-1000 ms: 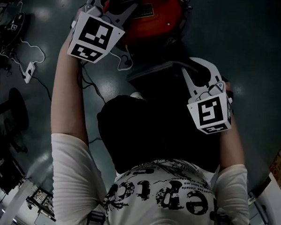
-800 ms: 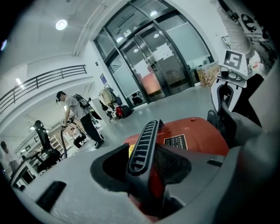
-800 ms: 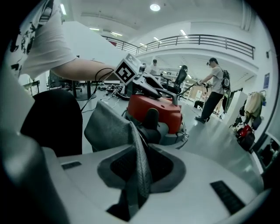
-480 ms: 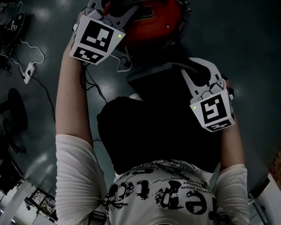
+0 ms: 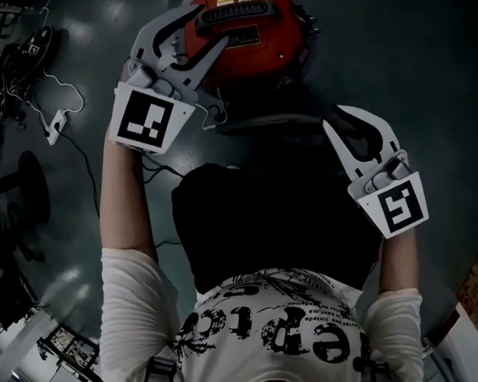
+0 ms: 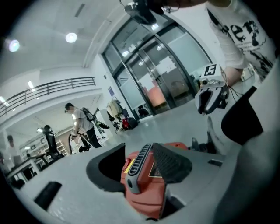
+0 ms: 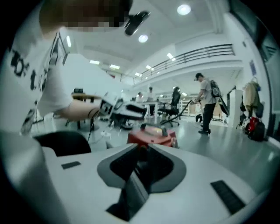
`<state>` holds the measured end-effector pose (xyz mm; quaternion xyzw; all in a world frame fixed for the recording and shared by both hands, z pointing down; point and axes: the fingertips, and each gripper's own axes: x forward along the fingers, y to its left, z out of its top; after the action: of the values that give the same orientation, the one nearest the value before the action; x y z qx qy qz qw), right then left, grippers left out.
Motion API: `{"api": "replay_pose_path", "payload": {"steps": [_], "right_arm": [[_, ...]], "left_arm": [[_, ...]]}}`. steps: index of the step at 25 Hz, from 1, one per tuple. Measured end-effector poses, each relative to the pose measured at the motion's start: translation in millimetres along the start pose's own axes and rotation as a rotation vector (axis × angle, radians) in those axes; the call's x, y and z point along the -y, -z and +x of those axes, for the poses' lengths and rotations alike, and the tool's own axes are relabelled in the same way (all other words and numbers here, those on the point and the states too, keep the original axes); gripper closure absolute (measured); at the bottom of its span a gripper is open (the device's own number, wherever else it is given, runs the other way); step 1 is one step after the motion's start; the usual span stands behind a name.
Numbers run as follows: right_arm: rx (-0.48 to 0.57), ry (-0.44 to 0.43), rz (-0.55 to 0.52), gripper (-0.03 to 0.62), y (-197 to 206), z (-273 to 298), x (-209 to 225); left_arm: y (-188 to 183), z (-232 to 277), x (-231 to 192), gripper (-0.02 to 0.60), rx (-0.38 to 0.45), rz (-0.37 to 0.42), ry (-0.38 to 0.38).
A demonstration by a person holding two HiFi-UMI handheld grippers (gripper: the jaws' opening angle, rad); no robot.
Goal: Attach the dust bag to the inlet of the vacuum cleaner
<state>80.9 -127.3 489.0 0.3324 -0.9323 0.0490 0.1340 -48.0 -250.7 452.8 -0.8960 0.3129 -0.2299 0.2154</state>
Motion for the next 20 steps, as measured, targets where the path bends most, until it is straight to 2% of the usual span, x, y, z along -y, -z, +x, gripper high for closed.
{"api": "replay_pose_path", "payload": {"steps": [2, 4, 6, 7, 9, 11, 12, 13, 16, 20], "right_arm": [[0.140, 0.028, 0.088, 0.528, -33.2, -13.8, 13.8], [0.248, 0.054, 0.104, 0.528, -57.2, -20.6, 23.4], [0.274, 0.116, 0.093, 0.530, -66.2, -19.1, 29.6], [0.259, 0.165, 0.080, 0.530, -65.2, -16.6, 32.7], [0.212, 0.268, 0.053, 0.534, -59.1, -11.7, 36.8], [0.182, 0.332, 0.055, 0.591, -52.8, -7.1, 35.5], [0.176, 0.343, 0.066, 0.591, -50.3, -4.1, 32.6], [0.174, 0.344, 0.079, 0.592, -48.2, -0.9, 29.1], [0.175, 0.323, 0.110, 0.592, -46.5, 9.2, 21.1], [0.135, 0.296, 0.143, 0.592, -57.0, 20.5, 20.2]], "left_arm": [[-17.4, -28.8, -1.5, 0.394, 0.086, -0.133, -0.123], [-25.4, -57.5, -7.3, 0.394, 0.154, -0.317, -0.279], [-29.1, -81.8, -8.2, 0.394, 0.191, -0.461, -0.393], [-31.0, -91.2, -5.3, 0.396, 0.205, -0.507, -0.430], [-30.3, -105.8, 3.8, 0.403, 0.205, -0.553, -0.494], [-23.7, -116.9, 10.7, 0.499, 0.189, -0.605, -0.566], [-19.0, -120.9, 13.7, 0.558, 0.182, -0.636, -0.594], [-13.0, -123.5, 17.3, 0.577, 0.172, -0.659, -0.609], [0.5, -121.5, 26.3, 0.577, 0.116, -0.676, -0.609], [3.6, -112.4, 17.5, 0.577, -0.024, -0.632, -0.557]]}}
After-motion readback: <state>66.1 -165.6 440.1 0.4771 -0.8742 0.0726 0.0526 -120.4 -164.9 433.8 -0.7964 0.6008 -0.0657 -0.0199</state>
